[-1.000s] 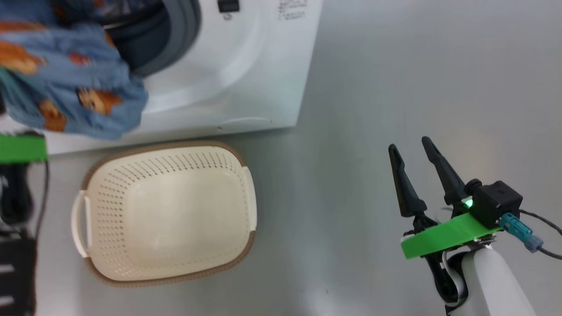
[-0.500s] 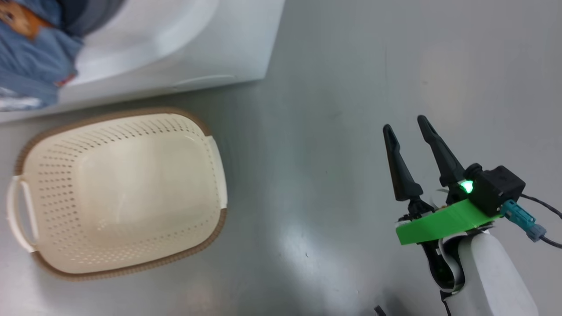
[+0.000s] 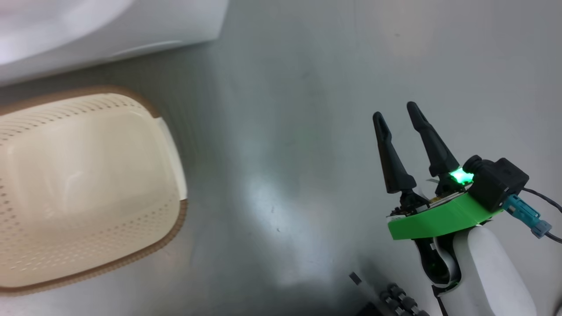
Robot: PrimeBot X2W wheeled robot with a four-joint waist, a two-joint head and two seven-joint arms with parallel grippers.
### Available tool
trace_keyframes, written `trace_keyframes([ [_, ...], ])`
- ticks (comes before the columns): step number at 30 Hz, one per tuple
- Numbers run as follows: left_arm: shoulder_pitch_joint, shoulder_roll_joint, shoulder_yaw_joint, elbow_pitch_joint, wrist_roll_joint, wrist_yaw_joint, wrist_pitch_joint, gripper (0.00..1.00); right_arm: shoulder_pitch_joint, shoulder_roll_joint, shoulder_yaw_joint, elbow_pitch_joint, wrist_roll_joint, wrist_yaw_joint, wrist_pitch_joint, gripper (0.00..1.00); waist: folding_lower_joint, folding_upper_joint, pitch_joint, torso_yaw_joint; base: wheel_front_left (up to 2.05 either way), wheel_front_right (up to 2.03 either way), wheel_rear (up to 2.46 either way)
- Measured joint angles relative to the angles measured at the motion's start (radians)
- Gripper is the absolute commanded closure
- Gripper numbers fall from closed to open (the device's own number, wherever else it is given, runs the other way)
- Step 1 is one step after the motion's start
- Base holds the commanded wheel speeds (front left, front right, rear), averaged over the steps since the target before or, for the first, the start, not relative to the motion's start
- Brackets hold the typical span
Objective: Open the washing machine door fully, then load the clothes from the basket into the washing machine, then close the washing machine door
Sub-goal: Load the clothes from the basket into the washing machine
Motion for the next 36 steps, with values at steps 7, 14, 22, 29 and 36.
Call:
trace_keyframes([
  [7,-0.175,0.074,-0.072,0.067,-0.049,0.000,0.000,1.00,-0.023,0.001,0.030,-0.018,0.042,0.000,0.000,0.00,0.0000,0.0000,0.064,-0.059,0.00,0.00,0.00],
  [14,-0.309,0.113,0.021,0.086,-0.025,0.000,-0.002,1.00,-0.039,0.002,0.048,-0.018,0.063,0.000,0.000,0.00,0.0000,0.0000,0.106,-0.099,0.00,0.00,0.00],
  [22,-0.288,0.089,-0.052,0.129,-0.024,0.000,-0.003,1.00,-0.052,0.003,0.048,-0.015,0.067,0.000,0.000,0.00,0.0000,0.0000,0.107,-0.091,0.00,0.00,0.00],
  [29,-0.284,0.084,-0.148,0.190,-0.055,0.000,-0.003,1.00,-0.063,0.003,0.045,-0.014,0.067,0.000,0.000,0.00,0.0000,0.0000,0.107,-0.086,0.00,0.00,0.00],
  [36,-0.285,0.090,-0.197,0.231,-0.094,0.000,-0.003,0.33,-0.063,0.003,0.045,-0.013,0.067,0.000,0.000,0.00,0.0000,0.0000,0.098,-0.088,0.00,0.00,0.00],
])
